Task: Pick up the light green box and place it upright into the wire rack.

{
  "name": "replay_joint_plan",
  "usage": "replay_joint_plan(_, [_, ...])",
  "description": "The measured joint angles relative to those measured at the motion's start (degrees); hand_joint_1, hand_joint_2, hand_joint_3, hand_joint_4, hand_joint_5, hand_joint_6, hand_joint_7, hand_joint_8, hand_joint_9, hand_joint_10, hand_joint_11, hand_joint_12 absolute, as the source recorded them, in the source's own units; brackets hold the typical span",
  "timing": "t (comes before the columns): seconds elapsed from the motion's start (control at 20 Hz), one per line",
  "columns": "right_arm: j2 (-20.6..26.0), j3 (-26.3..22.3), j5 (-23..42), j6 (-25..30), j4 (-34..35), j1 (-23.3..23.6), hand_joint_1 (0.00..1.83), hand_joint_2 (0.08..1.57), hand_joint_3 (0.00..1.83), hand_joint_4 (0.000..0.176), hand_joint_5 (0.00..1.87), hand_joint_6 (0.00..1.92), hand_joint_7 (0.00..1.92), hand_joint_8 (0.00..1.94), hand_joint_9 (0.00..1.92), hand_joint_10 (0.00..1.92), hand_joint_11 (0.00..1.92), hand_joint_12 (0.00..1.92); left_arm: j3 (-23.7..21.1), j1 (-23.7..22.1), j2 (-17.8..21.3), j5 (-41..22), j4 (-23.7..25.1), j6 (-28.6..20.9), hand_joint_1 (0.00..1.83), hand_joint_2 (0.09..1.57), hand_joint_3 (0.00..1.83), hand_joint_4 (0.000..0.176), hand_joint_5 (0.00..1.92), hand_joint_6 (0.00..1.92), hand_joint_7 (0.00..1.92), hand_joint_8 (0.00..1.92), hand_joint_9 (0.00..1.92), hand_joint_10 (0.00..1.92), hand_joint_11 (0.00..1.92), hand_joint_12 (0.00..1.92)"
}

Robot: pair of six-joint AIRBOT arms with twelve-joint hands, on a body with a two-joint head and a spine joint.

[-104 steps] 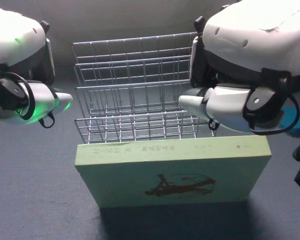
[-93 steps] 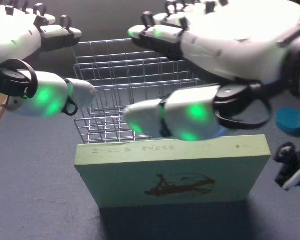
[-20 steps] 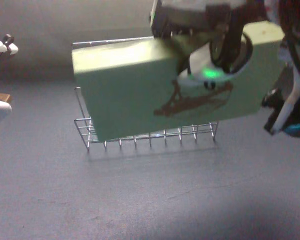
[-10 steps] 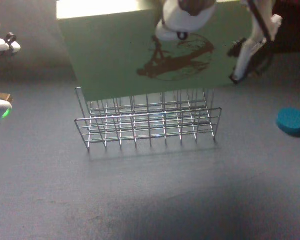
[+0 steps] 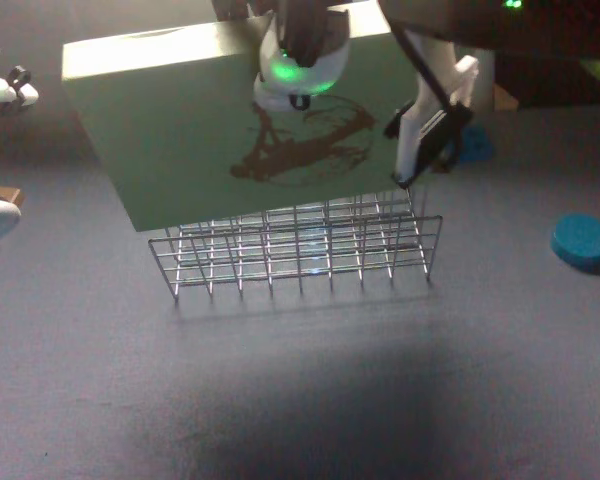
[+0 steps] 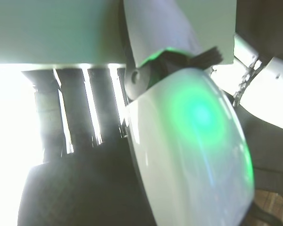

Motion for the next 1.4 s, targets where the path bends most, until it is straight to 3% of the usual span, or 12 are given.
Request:
replay_joint_plan(0.35, [-2.1,1.9,-0.2,2.1,-0.3,-1.6,1.2,1.17,0.0,0.0,0.83,1.12,0.93,1.21,0.79,1.19,0.65,1.58,-0.1,-0.5,-0.5,-0.4,0.0,-0.2,0.02,1.27,0.0,0.113,0.18,0.0,0.11,0.0,0.1,0.0,0.0,0.31])
replay_joint_plan(0.45, [-2.7,2.8,-0.7,2.8,-0.3,-2.2,1.2,1.17,0.0,0.0,0.82,1.12,0.93,1.21,0.79,1.19,0.64,1.58,-0.1,-0.5,-0.5,-0.4,0.0,-0.2,0.02,1.27,0.0,0.113,0.17,0.0,0.1,0.0,0.09,0.0,0.0,0.22])
replay_joint_plan(1.4, [-4.7,7.3,1.4,8.4,-7.0,-11.2,1.2,1.17,0.0,0.0,0.81,1.14,0.94,1.19,0.77,1.18,0.64,1.55,-0.4,-0.4,-0.5,0.1,-0.7,-0.3,0.0,1.28,0.0,0.113,0.14,0.0,0.07,0.0,0.05,0.0,0.0,0.2])
